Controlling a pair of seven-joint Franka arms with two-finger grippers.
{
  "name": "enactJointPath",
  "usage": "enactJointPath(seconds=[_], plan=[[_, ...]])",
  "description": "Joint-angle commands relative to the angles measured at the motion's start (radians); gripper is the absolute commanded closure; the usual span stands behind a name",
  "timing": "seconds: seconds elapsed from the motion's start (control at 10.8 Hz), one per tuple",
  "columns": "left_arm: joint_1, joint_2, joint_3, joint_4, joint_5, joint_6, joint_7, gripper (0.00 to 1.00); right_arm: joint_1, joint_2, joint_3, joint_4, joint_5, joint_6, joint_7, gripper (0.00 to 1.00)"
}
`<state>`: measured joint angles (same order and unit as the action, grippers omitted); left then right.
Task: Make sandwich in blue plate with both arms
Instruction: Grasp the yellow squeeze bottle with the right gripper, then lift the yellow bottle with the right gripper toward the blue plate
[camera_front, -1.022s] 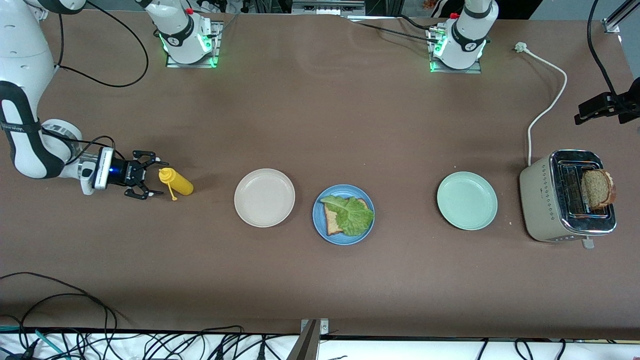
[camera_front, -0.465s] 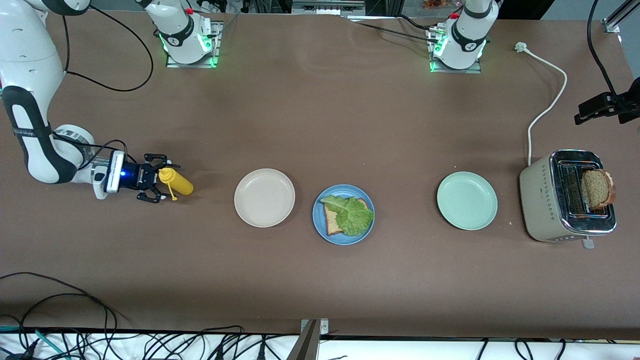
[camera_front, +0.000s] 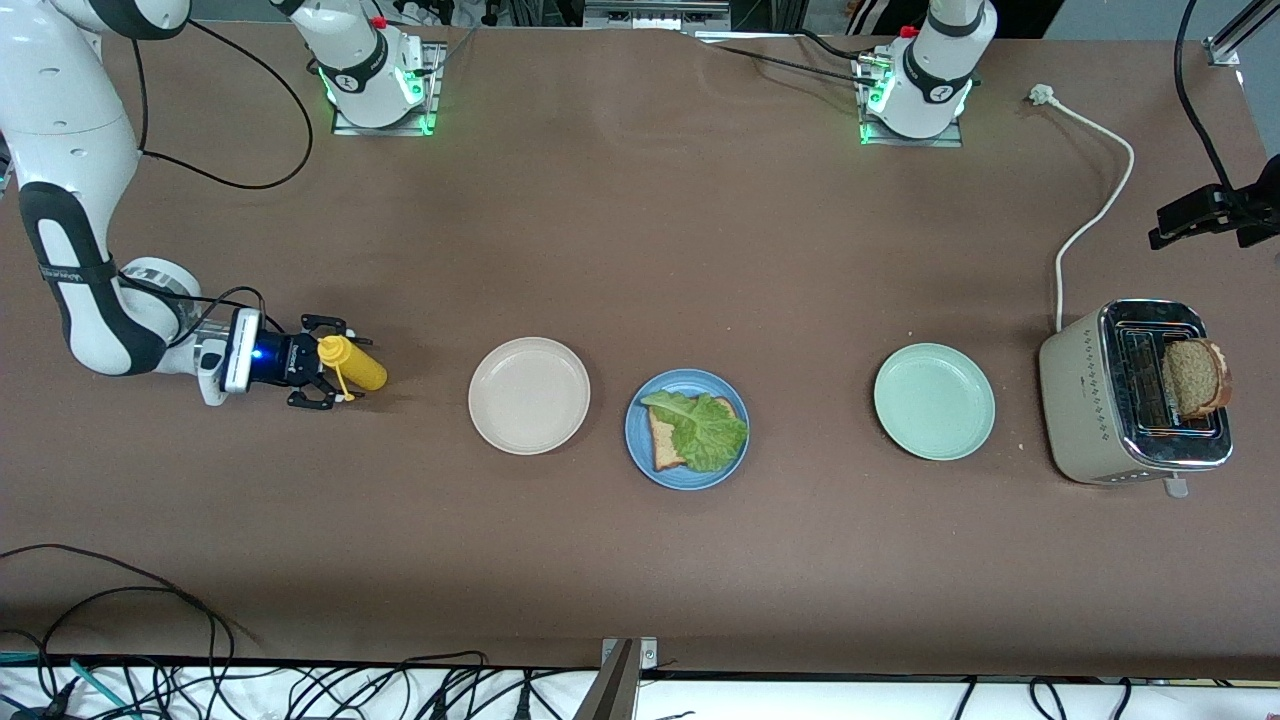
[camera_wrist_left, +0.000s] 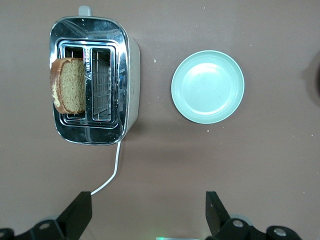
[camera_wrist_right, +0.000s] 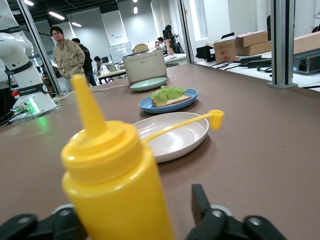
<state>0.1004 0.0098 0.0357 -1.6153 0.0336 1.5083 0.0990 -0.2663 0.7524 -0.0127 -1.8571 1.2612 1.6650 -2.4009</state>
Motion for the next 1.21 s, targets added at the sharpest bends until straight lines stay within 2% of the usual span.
enactJointPath(seconds=[0.0, 0.09, 0.19, 0.37, 0.46, 0.84, 1.12], plan=[[0.004, 0.009, -0.002, 0.026, -0.004, -0.022, 0.002, 0.0, 0.015, 0.007, 0.002, 0.059, 0.008, -0.002, 0.015, 1.0], [0.004, 0.009, -0.002, 0.026, -0.004, -0.022, 0.002, 0.0, 0.022, -0.004, -0.003, 0.093, -0.011, -0.001, 0.04, 1.0], [0.004, 0.009, -0.002, 0.026, -0.004, -0.022, 0.002, 0.0, 0.029, -0.019, -0.003, 0.143, -0.067, 0.001, 0.099, 1.0], [0.004, 0.009, -0.002, 0.026, -0.004, -0.022, 0.002, 0.0, 0.051, -0.092, -0.001, 0.206, -0.175, 0.038, 0.275, 1.0], [0.004, 0.009, -0.002, 0.026, -0.004, -0.022, 0.002, 0.0, 0.08, -0.129, -0.001, 0.22, -0.201, 0.054, 0.367, 1.0], [0.002, 0.009, -0.002, 0.026, -0.004, -0.022, 0.002, 0.0, 0.232, -0.266, 0.002, 0.246, -0.35, 0.211, 0.713, 1.0], [0.01, 0.016, 0.004, 0.023, -0.004, -0.023, 0.004, 0.0, 0.399, -0.307, 0.002, 0.251, -0.513, 0.396, 0.96, 1.0]])
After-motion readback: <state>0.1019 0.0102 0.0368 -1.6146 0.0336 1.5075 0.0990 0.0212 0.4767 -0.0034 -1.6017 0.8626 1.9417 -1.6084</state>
